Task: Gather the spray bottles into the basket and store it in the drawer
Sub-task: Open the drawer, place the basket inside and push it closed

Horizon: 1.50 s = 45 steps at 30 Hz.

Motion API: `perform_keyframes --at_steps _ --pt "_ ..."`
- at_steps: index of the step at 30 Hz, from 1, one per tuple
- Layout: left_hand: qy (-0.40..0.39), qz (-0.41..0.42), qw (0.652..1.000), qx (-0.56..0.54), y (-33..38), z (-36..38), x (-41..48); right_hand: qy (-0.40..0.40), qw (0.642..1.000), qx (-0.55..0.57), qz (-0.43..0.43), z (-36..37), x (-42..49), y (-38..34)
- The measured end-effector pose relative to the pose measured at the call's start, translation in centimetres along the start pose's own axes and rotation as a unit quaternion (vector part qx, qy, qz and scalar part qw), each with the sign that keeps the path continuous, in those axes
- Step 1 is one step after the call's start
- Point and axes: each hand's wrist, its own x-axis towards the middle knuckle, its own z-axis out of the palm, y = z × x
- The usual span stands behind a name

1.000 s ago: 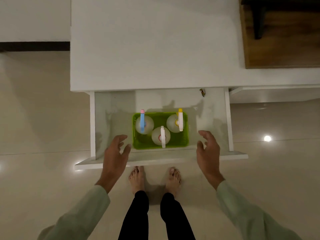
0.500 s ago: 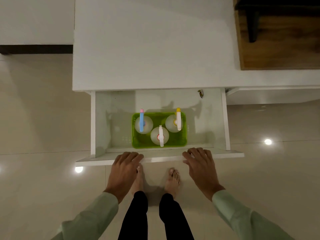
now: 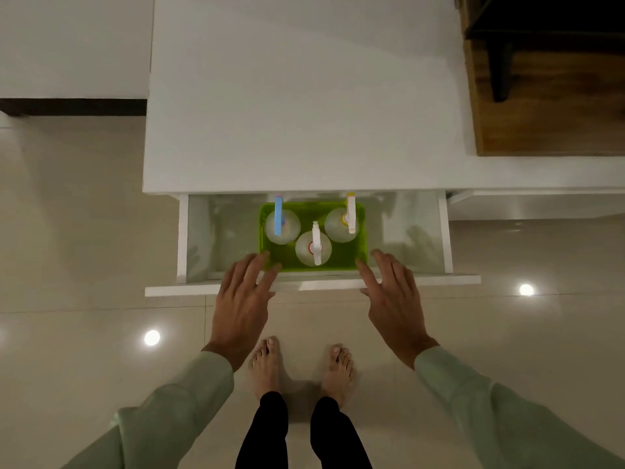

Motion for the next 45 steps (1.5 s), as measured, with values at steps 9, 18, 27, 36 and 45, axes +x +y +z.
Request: perform_keyframes --at_steps 9,18,27,36,45 --pt "0.002 0.015 0.999 0.038 -0.8 -2.0 7.8 0.043 0.999 -0.029 -0.01 -1.5 7.5 0.0" --pt "0.01 0.031 0.999 0.027 -2.1 -1.7 12.5 0.041 0.998 -0.043 -0.028 -1.8 12.7 1.2" --pt "0.036 0.009 0.997 0.064 -2.2 -2.0 15.2 0.094 0.991 -0.093 -0.024 -2.3 15.4 1.2" --pt "0.037 -0.027 0.996 0.073 -1.6 -2.6 15.8 0.068 0.993 -0.096 0.014 -3.0 15.8 0.0" --pt "-0.027 -0.047 0.999 -0.007 -0.1 -5.3 12.3 -0.013 0.999 -0.03 0.028 -6.4 13.9 -1.5"
